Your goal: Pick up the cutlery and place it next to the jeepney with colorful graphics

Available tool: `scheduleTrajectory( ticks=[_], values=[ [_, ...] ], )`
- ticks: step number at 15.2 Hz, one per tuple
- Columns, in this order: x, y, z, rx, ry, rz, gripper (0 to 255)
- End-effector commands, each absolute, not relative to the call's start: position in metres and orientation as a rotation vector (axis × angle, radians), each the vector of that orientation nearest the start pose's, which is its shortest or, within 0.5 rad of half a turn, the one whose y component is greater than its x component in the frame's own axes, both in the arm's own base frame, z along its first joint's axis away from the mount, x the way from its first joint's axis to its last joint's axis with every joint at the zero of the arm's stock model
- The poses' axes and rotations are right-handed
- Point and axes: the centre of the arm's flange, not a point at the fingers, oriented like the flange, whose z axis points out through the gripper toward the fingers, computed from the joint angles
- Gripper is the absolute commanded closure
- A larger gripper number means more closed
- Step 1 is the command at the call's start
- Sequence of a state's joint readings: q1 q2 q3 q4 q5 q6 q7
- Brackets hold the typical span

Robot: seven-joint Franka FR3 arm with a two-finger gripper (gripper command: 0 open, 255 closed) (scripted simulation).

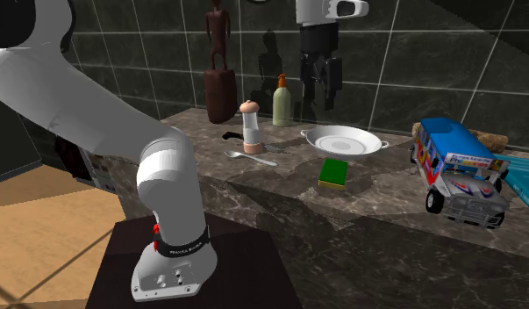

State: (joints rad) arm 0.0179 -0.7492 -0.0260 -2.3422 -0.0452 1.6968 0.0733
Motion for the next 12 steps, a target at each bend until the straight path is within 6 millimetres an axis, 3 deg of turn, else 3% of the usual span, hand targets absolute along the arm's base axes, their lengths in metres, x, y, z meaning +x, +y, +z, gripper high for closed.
scheduleTrajectory(
  ticks=[1,12],
  values=[
    [0.33,-0.009,0.597,-3.159,0.114,-0.165,0],
    [0.283,0.061,0.497,-3.016,0.543,-0.027,0]
  ],
)
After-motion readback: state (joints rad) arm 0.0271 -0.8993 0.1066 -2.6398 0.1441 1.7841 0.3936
